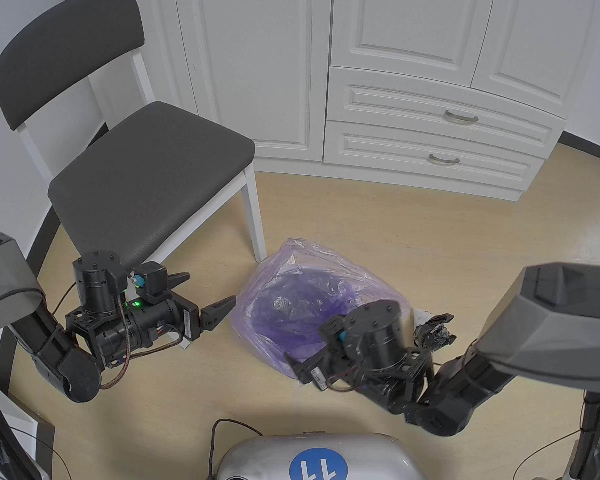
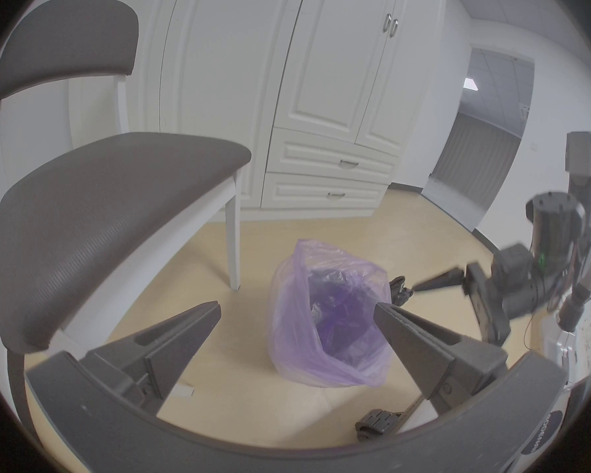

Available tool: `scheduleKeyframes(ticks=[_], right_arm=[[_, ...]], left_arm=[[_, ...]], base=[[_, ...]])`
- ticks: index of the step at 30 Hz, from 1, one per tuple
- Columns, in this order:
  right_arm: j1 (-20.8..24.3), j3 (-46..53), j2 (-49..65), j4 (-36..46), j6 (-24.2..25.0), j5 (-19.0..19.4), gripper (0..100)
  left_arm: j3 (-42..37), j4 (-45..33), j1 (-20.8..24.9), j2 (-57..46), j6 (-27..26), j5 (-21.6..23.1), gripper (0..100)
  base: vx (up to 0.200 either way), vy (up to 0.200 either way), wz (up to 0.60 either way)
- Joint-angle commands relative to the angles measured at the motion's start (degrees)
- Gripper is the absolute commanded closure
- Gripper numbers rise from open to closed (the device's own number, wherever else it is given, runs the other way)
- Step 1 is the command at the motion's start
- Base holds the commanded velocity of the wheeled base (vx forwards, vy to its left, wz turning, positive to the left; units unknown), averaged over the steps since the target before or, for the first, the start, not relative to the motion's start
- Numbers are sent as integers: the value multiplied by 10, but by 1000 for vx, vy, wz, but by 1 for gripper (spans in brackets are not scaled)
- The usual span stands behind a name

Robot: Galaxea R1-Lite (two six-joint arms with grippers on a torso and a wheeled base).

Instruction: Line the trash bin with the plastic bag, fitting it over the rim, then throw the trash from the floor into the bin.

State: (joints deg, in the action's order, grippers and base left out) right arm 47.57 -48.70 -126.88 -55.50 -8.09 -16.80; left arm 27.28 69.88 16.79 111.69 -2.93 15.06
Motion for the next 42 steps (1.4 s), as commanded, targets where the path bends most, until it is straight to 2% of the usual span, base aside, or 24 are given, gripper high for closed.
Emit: scheduleKeyframes(ticks=[1,3,4,5,6,7,9,10,14,17,23,32,42], right_arm=[[-60,26,57,16,15,-23,0],[-72,21,52,15,52,-24,0],[-74,20,52,15,55,-24,0],[-88,-4,42,23,114,-24,0],[-94,-20,35,25,131,-24,0],[-102,-41,24,29,145,-24,0],[-102,-41,24,29,145,-24,0],[-134,-104,-11,72,173,-26,0],[-166,-160,-47,127,211,-23,0],[-186,-203,-86,152,220,-21,0],[-207,-242,-126,174,219,-19,0],[-208,-257,-145,181,223,-18,0],[-226,-292,-154,181,258,-19,0]], left_arm=[[39,-56,33,12,3,-57,0],[63,-96,45,12,14,-93,0],[65,-99,47,12,16,-96,0],[93,-141,66,12,60,-129,0],[104,-152,74,12,78,-136,0],[119,-165,81,12,98,-141,0],[119,-165,81,12,98,-141,0],[160,-214,92,14,148,-143,0],[205,-266,97,34,165,-142,0],[231,-293,97,66,165,-143,0],[254,-287,92,121,162,-164,0],[282,-286,68,147,161,-165,0],[317,-286,34,183,165,-165,0]], base=[[0,0,0],[0,0,0],[0,0,0],[0,0,0],[0,0,0],[0,0,0],[0,0,0],[0,0,0],[0,0,0],[0,0,0],[0,0,0],[0,0,0],[0,0,0]])
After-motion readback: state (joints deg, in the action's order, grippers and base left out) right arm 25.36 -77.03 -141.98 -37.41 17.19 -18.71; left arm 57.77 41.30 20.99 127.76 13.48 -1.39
